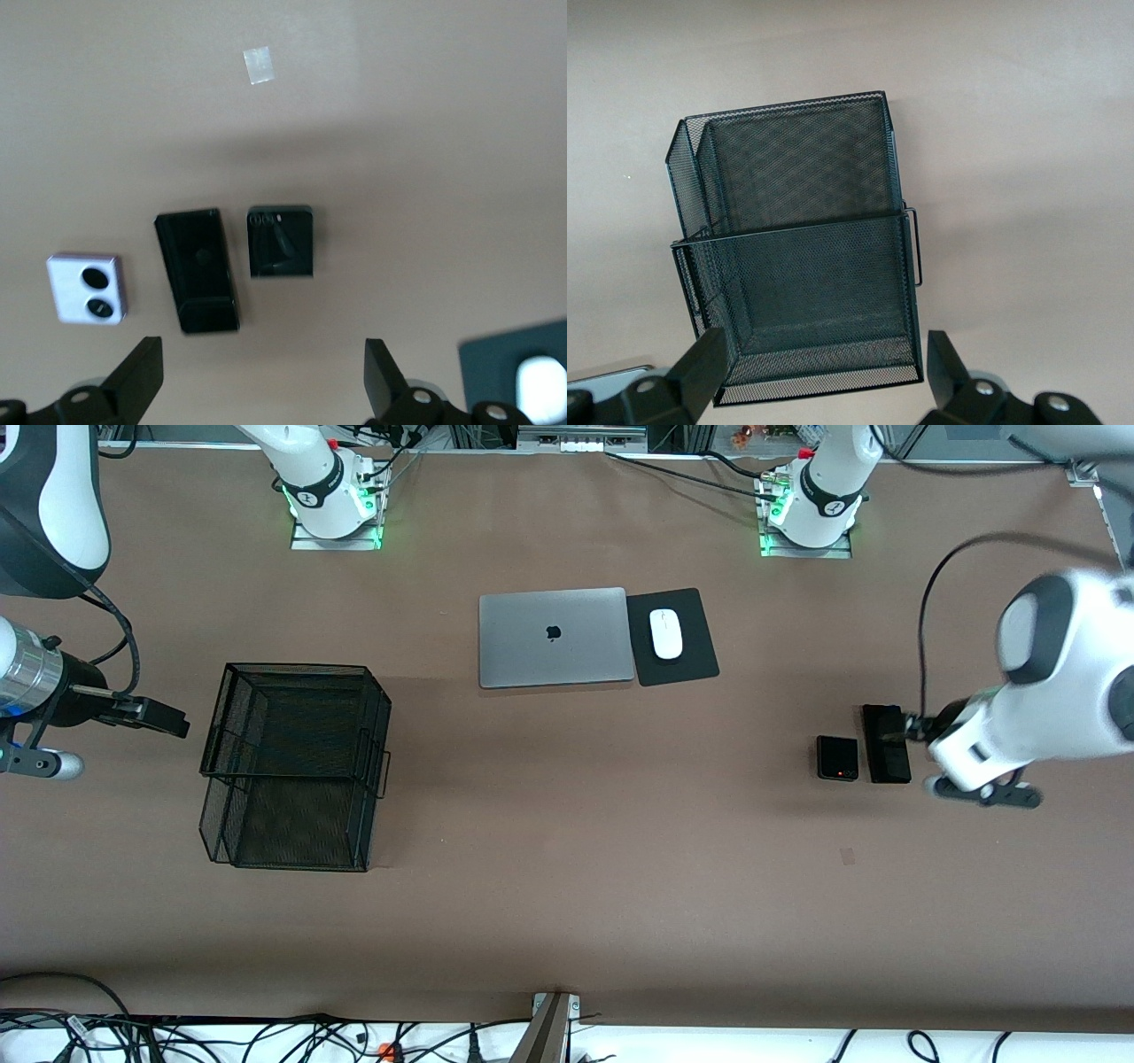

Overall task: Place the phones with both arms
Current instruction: 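Reach the left gripper toward the small black flip phone, then grasp the small black flip phone with the left gripper and lift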

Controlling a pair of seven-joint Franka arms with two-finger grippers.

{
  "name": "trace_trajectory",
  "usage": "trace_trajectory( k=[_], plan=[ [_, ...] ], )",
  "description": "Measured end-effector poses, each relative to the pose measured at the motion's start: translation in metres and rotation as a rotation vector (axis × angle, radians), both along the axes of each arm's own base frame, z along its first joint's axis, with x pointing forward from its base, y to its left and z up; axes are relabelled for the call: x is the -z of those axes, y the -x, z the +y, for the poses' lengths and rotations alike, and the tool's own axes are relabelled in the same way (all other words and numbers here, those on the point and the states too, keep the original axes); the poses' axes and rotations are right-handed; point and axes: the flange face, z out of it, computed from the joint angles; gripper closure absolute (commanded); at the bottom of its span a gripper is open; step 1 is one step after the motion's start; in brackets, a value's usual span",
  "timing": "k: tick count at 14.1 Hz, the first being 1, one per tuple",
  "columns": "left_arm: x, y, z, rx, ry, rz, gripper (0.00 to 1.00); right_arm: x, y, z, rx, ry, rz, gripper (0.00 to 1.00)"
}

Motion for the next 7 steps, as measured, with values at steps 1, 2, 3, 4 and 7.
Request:
trace_trajectory(
  k=[1, 2, 3, 4, 7],
  plan=[
    [0.021, -0.003, 0.003, -0.004, 0.002, -0.003, 0.0, 0.0, 0.0, 0.0, 0.0, 0.0, 0.0, 0.0],
    [0.038, -0.005, 0.005, -0.008, 0.003, -0.014, 0.0, 0.0, 0.0, 0.0, 0.0, 0.0, 0.0, 0.0],
    [0.055, -0.007, 0.007, -0.01, 0.005, -0.033, 0.0, 0.0, 0.0, 0.0, 0.0, 0.0, 0.0, 0.0],
    [0.073, -0.006, 0.007, -0.01, 0.007, -0.058, 0.0, 0.0, 0.0, 0.0, 0.0, 0.0, 0.0, 0.0],
    [0.124, 0.009, 0.006, -0.008, 0.012, -0.124, 0.0, 0.0, 0.0, 0.0, 0.0, 0.0, 0.0, 0.0]
  ],
)
